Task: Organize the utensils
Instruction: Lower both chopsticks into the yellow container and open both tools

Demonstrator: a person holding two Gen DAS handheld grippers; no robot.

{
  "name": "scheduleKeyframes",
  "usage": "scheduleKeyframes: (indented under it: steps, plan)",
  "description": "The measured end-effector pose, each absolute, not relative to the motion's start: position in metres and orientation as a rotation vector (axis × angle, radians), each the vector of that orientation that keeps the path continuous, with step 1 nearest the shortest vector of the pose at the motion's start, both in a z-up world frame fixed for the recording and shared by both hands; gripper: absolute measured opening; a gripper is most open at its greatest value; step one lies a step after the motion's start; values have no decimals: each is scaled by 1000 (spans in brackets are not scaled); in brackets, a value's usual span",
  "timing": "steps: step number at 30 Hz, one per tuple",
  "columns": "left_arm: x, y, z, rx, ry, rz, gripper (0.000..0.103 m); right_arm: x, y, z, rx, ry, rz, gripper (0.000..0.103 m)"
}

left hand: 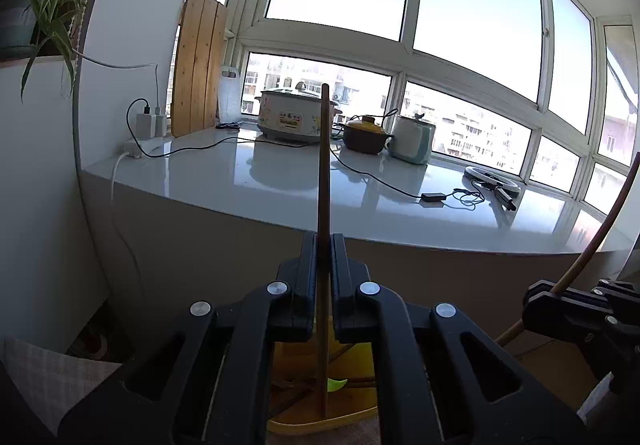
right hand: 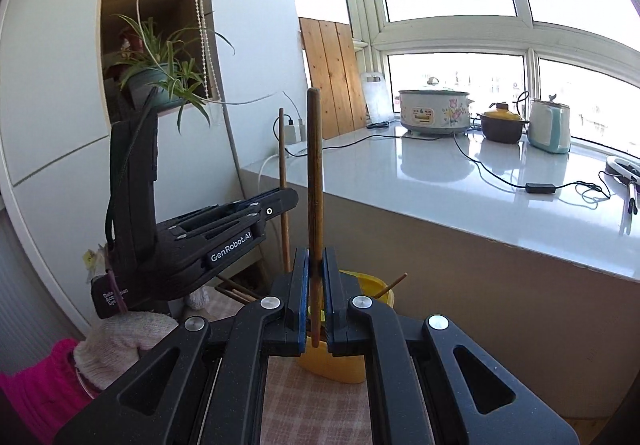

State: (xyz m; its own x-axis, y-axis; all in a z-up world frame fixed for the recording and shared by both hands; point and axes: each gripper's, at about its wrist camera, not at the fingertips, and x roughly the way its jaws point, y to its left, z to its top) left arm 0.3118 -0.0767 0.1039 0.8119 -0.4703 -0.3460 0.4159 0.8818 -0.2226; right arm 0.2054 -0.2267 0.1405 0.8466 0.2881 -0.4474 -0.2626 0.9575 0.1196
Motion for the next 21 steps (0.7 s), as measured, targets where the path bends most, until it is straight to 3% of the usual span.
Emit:
scheduleKeyframes:
  steps: [21]
  plan:
    - [307,-85,83,-103,422,-469,4,239,-229,95,65,635,239,5]
